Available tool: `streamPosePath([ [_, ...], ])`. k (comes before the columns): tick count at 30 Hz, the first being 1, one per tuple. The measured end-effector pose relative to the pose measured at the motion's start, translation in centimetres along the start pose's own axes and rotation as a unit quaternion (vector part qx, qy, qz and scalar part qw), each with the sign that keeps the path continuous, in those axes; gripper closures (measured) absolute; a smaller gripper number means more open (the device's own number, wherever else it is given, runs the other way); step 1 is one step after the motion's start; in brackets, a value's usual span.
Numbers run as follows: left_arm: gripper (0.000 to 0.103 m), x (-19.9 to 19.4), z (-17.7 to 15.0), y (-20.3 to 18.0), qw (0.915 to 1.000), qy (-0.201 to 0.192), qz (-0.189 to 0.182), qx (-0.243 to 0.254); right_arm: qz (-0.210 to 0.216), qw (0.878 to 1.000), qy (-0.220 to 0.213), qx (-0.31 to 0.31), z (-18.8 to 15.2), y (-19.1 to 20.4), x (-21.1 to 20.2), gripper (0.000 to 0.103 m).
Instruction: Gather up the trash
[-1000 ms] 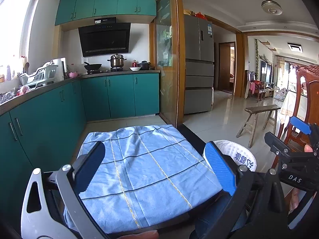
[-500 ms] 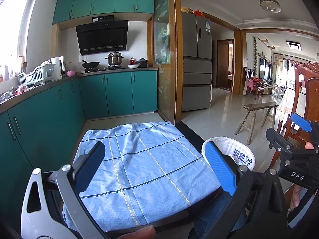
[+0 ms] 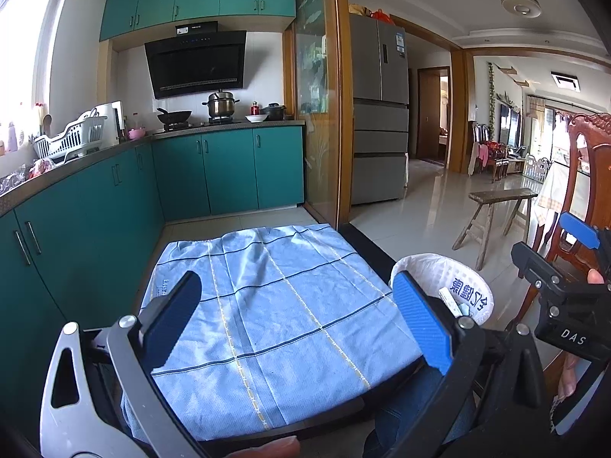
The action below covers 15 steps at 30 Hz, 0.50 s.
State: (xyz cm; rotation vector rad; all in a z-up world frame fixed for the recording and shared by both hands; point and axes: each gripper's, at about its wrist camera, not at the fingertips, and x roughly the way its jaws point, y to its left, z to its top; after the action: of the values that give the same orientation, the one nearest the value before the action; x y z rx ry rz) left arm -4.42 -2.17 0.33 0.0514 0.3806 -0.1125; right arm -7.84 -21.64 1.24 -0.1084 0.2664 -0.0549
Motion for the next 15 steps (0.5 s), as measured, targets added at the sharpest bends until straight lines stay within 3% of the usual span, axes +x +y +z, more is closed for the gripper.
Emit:
streamPosePath([
  [15, 0.003, 0.85, -0.13, -0.18, 0.9998, 0.016, 0.013, -0.001, 0.01, 1.0, 0.007, 0.011, -0.65, -0.73, 0.87, 0.003],
])
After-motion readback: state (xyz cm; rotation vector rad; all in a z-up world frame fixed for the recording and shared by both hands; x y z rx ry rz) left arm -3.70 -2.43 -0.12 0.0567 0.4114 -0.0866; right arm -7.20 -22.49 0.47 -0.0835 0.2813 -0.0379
